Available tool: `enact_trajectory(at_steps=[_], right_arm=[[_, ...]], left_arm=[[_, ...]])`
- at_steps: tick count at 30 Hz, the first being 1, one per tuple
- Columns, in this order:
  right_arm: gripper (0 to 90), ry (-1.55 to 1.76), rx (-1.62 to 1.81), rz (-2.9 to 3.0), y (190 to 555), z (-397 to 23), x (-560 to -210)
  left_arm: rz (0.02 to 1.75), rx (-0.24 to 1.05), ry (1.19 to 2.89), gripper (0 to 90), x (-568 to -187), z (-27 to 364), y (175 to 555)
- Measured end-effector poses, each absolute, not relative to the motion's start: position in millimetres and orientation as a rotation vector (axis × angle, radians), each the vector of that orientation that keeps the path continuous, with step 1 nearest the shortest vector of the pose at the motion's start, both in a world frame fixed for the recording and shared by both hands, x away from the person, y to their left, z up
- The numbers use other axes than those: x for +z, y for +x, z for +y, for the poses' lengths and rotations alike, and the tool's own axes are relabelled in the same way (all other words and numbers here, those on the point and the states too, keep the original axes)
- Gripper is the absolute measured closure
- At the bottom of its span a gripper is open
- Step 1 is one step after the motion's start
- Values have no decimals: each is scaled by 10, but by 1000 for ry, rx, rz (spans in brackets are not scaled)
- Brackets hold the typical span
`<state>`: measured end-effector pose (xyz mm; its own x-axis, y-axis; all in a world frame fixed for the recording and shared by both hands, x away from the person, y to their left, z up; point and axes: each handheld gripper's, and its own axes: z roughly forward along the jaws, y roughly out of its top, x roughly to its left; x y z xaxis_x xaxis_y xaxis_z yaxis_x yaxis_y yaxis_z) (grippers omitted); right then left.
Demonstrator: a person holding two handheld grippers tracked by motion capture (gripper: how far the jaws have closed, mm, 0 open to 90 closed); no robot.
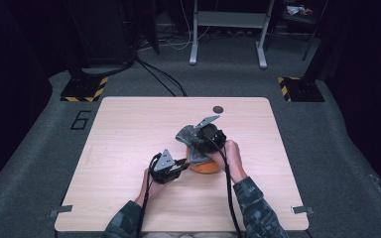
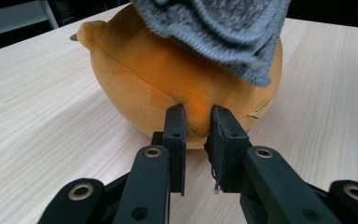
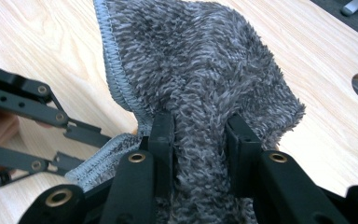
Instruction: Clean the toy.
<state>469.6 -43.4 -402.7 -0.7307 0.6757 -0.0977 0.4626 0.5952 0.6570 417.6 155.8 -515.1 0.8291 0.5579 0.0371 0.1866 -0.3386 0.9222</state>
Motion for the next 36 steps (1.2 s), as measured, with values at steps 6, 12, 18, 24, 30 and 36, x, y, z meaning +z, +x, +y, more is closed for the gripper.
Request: enact_trajectory(at_steps=[6,12,18,24,30,36], right_arm=[[675,939,894,2475,4660,-577,-4030],[674,964,900,2462,4624,-715,-4041],[671,1081,928,2415,4581,-975,-4104],[671,1157,949,2383,4524,-1204,-4206],[670,1245,982,2352,4490,-1408,-4366],[673,1320,1003,2319,4494,-1554,-4522]], left_arm=[[555,421,1916,779,-5149,1561,4176],[551,423,1920,782,-5148,1566,4177],[550,424,1919,782,-5149,1567,4177],[548,427,1922,782,-5149,1567,4174],[545,431,1918,783,-5151,1560,4169],[545,429,1919,785,-5149,1562,4167]])
